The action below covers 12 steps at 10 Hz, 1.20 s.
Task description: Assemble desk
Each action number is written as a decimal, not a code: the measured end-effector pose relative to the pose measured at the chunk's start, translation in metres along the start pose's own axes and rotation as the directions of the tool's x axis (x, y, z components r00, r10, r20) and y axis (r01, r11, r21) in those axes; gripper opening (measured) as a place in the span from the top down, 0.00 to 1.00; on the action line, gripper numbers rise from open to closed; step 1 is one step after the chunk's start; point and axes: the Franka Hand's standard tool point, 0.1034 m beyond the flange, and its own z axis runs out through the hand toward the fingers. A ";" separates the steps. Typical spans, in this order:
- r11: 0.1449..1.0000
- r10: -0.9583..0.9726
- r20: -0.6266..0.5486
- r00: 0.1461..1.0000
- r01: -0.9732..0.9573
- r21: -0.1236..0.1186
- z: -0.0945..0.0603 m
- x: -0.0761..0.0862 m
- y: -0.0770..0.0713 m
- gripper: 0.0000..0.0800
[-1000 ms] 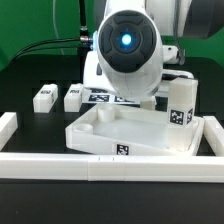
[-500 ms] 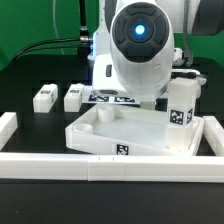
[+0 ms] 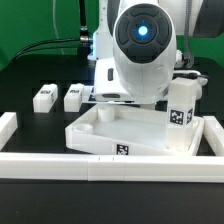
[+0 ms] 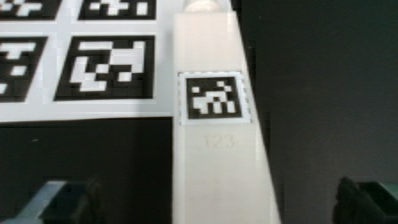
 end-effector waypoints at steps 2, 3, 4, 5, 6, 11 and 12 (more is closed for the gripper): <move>1.000 0.003 0.020 1.000 -0.003 0.001 0.005 -0.001 0.001 0.19; 1.000 0.004 0.030 1.000 -0.004 0.002 0.007 -0.003 0.001 0.19; 1.000 0.009 0.118 0.993 -0.010 0.007 0.012 -0.010 0.002 0.19; 1.000 0.018 0.158 0.987 -0.019 0.004 0.014 -0.005 0.004 0.19; 1.000 0.027 0.154 0.988 -0.027 -0.001 0.013 -0.004 0.004 0.19; 0.999 0.043 0.148 0.988 -0.044 -0.002 0.014 -0.003 0.005 0.64; 0.999 0.047 0.148 0.988 -0.047 -0.002 0.014 -0.003 0.005 0.64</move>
Offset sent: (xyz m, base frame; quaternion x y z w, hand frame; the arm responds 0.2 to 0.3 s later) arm -0.0016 0.0055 -0.0015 -0.0017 -0.1815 -0.0019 0.9834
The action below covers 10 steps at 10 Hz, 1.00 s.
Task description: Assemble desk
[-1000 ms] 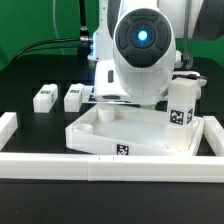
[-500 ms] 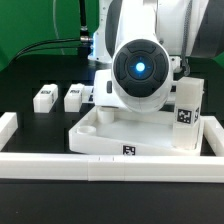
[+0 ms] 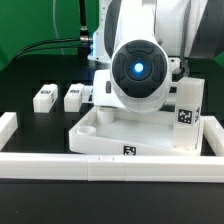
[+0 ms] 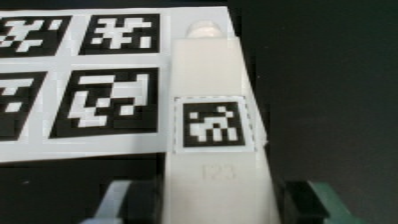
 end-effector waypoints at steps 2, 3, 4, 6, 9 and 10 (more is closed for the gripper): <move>1.000 0.000 -0.002 1.000 0.000 0.003 -0.003 -0.001 0.001 0.64; 1.000 -0.003 -0.009 1.000 0.003 0.009 -0.010 -0.006 0.002 0.64; 1.000 -0.023 0.001 1.000 0.023 0.012 -0.024 -0.018 0.005 0.64; 0.997 -0.070 -0.002 0.998 0.070 0.028 -0.064 -0.036 0.009 0.64; 0.997 -0.071 -0.057 0.996 0.073 0.028 -0.077 -0.029 0.011 0.64; 0.997 -0.070 -0.057 0.996 0.072 0.029 -0.077 -0.029 0.012 0.64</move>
Offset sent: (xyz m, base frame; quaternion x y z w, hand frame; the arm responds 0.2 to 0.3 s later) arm 0.0200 -0.0133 0.0574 -0.0090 -0.0323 -0.0506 0.9982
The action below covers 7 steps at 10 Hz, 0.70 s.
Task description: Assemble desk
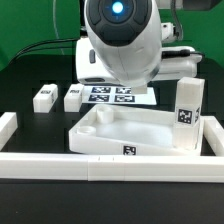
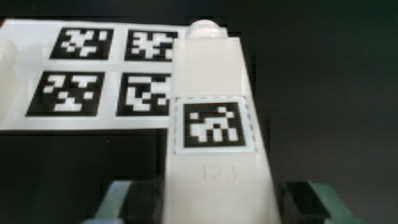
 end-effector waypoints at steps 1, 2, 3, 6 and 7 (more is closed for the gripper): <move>1.000 -0.002 -0.004 1.000 0.002 0.001 -0.001 0.001 0.001 0.64; 0.999 -0.036 -0.057 0.998 0.035 -0.006 -0.010 0.006 0.004 0.64; 0.999 -0.041 -0.103 0.994 0.041 -0.005 -0.028 0.000 0.004 0.64; 0.997 -0.072 -0.315 0.946 0.068 -0.023 -0.075 -0.004 0.001 0.64; 0.998 -0.070 -0.399 0.915 0.064 -0.028 -0.076 -0.001 0.003 0.64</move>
Offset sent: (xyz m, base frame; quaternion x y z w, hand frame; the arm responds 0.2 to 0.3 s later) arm 0.0490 -0.0136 0.0586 -0.0040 0.1540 -0.0650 0.9859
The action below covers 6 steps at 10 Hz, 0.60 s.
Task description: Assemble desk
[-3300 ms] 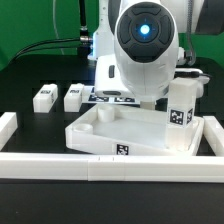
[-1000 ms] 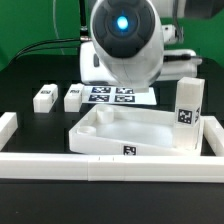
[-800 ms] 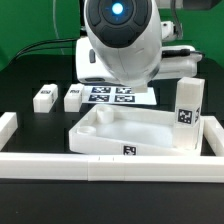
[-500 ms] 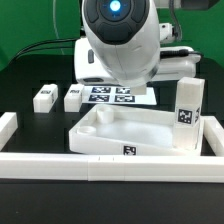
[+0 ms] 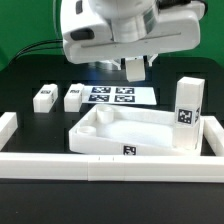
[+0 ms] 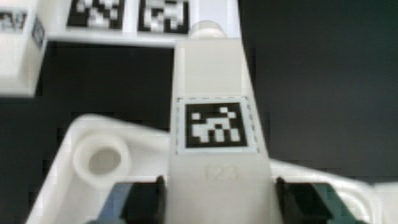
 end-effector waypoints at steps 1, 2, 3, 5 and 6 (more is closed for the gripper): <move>1.000 0.002 -0.069 0.998 -0.002 -0.005 -0.001 0.001 0.001 0.64; 1.000 0.003 -0.127 0.992 -0.004 -0.009 -0.003 0.003 0.003 0.64; 1.000 0.006 -0.203 0.979 -0.010 -0.016 -0.005 0.006 0.005 0.64; 0.992 0.127 -0.299 0.946 -0.121 0.038 -0.022 -0.003 0.009 0.64; 0.992 0.127 -0.324 0.938 -0.120 0.041 -0.031 -0.001 0.010 0.64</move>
Offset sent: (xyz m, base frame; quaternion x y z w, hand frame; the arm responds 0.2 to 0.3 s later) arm -0.0119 -0.0178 0.0232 0.0398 0.1703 0.2075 0.9625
